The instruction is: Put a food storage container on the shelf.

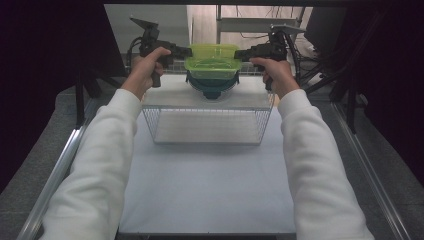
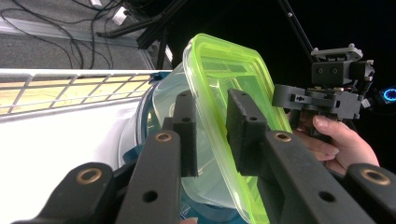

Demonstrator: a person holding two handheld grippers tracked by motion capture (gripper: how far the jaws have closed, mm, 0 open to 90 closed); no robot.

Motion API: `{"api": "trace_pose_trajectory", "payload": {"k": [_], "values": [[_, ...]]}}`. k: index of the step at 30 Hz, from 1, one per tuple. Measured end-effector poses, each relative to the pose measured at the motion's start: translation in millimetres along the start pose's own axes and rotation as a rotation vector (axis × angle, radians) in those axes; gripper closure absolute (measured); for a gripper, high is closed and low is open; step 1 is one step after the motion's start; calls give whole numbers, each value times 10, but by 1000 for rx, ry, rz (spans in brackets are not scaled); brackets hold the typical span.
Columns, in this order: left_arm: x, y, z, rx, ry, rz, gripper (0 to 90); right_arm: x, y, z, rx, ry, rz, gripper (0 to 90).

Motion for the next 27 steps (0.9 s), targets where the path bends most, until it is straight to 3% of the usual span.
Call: {"api": "trace_pose_trajectory", "payload": {"k": [11, 16, 21, 27], "values": [[-38, -59, 23, 2, 10, -10, 682, 35, -23, 2, -8, -20, -8, 700], [-42, -87, 12, 12, 9, -1, 502, 19, -55, 12, -2, 16, 10, 585], [-20, -25, 5, 33, -44, -24, 397, -19, -25, -13, 43, 79, 32, 442], [44, 162, 38, 67, -118, -71, 330, -113, 134, -23, 95, 164, 49, 383]]}}
Point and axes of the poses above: each handheld gripper's, and its own axes: y roughly backward along the jaws, z roughly out of its underside, x roughly to its right, the point moved 8 cm from there along -y, roughly forward along the jaws, and after that the axes turned 7 degrees about -y, right-handed, at the moved point
